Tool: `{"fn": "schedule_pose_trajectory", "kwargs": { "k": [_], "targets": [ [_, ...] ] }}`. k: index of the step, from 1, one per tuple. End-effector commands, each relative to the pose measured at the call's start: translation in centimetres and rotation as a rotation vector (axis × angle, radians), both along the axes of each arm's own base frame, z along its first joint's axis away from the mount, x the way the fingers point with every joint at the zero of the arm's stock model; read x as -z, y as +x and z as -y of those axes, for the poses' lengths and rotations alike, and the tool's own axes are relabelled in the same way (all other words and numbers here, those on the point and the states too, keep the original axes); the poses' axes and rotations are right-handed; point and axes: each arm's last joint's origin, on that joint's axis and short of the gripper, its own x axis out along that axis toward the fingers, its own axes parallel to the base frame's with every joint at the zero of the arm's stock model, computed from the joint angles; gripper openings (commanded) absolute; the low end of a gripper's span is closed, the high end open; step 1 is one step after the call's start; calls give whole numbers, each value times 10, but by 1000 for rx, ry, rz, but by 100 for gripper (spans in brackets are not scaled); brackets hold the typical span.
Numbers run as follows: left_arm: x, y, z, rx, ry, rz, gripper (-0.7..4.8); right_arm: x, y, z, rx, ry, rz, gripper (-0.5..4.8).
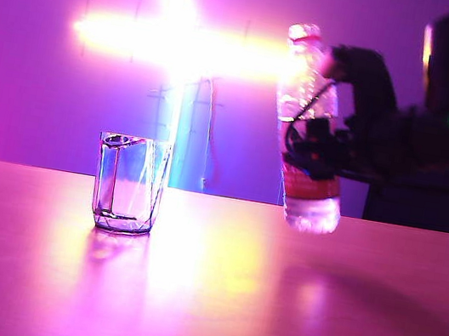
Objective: Pick up the mineral water bottle on the table and pour water into the mug until it's half full.
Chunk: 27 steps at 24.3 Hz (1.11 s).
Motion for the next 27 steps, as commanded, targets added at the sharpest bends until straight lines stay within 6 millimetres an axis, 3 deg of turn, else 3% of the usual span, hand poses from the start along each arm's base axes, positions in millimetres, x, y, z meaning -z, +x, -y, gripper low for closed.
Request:
{"fn": "schedule_pose_trajectory", "kwargs": {
  "k": [1,8,18,27],
  "targets": [
    [-2,1,-2,-22,-9,13,-2,-17,11,-16,-61,-139,39,228],
    [-2,1,-2,-19,-9,13,-2,-44,31,-56,-151,-477,108,228],
    [-2,1,-2,-19,-9,13,-2,-40,33,-80,-96,-840,239,229],
    [-2,1,-2,-20,-9,13,-2,-38,32,-91,-28,-981,305,229]
  ]
}}
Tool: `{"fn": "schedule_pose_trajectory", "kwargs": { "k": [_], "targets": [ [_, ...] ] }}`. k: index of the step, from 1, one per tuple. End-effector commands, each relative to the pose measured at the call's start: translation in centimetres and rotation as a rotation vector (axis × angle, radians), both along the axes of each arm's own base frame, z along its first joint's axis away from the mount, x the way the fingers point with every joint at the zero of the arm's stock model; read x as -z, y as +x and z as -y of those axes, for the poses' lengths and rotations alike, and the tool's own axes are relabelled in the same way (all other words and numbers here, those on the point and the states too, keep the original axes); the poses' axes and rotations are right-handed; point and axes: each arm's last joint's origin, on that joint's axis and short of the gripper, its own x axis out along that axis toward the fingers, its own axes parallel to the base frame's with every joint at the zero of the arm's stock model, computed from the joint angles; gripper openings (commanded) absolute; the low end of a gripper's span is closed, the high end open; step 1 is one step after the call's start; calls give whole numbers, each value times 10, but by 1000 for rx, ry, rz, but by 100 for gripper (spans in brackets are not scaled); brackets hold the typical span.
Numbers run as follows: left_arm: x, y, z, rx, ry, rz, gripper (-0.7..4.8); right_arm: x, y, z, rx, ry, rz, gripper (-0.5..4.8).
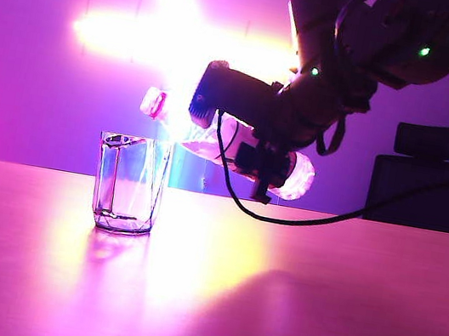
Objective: Pick up the mineral water bottle on the table and pour water into the mug until it's half full.
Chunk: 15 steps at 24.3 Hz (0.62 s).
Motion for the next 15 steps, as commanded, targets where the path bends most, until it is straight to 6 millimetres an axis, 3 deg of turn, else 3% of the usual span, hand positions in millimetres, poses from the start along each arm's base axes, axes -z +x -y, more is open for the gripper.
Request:
{"fn": "schedule_pose_trajectory", "kwargs": {
  "k": [1,15],
  "targets": [
    [-2,0,0,1,-9,13,-2,-14,1,-3,14,2,93,229],
    [-2,0,0,1,-9,13,-2,-18,2,0,95,-160,177,229]
  ]
}}
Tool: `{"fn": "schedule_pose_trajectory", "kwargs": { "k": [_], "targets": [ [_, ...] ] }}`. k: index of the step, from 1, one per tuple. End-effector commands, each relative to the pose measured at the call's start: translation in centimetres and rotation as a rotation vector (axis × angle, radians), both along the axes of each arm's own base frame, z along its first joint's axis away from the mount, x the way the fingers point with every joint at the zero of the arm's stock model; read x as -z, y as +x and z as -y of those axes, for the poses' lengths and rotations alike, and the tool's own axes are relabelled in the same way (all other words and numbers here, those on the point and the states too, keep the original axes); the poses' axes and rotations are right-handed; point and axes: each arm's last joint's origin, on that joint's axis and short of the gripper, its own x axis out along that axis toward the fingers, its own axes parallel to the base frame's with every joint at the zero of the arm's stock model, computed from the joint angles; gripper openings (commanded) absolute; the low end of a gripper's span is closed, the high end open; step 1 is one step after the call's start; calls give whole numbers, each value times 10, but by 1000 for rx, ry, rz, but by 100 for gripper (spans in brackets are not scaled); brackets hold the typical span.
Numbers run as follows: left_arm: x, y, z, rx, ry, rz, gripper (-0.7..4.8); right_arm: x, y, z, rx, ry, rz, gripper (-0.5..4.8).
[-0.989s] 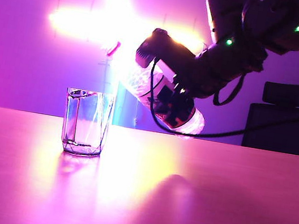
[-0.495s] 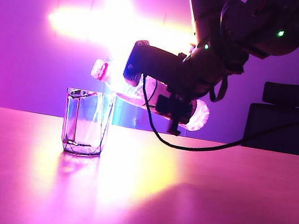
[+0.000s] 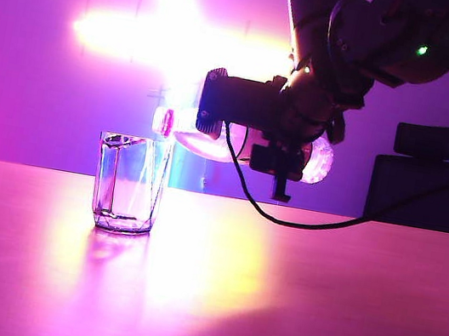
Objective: Pick up the mineral water bottle on the table and pour water into the mug until it's half full.
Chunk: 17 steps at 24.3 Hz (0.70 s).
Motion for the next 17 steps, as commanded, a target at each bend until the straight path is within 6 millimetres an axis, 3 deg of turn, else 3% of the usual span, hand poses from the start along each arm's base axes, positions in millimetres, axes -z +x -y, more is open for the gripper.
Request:
{"fn": "schedule_pose_trajectory", "kwargs": {
  "k": [1,17],
  "targets": [
    [-2,0,0,1,-9,13,-2,-14,2,-1,4,20,80,229],
    [-2,0,0,1,-9,13,-2,-22,0,-4,31,-67,173,229]
  ]
}}
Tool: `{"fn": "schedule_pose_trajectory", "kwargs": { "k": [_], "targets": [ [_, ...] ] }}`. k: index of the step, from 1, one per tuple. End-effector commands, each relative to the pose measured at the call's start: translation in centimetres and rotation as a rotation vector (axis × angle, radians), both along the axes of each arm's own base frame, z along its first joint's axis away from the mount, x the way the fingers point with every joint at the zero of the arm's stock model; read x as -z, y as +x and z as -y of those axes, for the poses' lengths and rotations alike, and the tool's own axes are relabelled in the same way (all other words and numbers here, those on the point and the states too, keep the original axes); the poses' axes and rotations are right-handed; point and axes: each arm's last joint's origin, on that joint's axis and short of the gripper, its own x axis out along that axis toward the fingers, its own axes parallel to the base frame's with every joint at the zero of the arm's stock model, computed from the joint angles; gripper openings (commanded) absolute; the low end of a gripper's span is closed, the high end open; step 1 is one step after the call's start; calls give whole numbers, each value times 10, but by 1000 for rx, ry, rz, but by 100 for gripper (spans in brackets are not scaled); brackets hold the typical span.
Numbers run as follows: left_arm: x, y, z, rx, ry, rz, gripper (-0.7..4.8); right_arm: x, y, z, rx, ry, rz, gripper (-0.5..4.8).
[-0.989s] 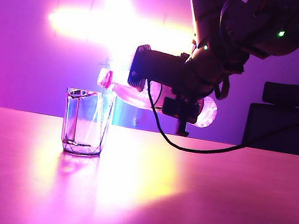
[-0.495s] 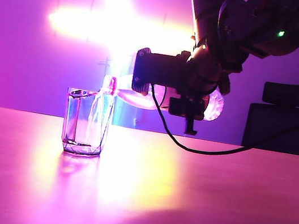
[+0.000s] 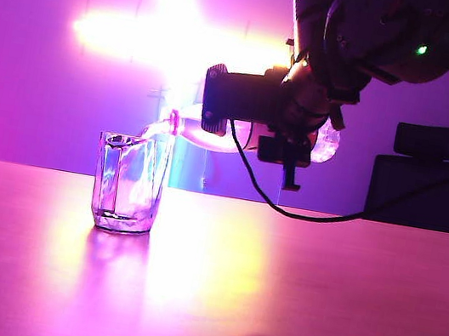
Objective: Pick up the mineral water bottle on the table and pour water into the mug until it's half full.
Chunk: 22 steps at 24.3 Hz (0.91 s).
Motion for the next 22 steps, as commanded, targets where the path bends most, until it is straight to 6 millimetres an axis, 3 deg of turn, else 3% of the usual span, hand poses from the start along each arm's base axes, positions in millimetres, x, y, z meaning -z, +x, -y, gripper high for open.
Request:
{"fn": "schedule_pose_trajectory", "kwargs": {
  "k": [1,22],
  "targets": [
    [-2,0,0,1,-9,13,-2,-14,-1,-4,0,42,72,229],
    [-2,0,0,1,-9,13,-2,-14,-1,-3,19,46,76,228]
  ]
}}
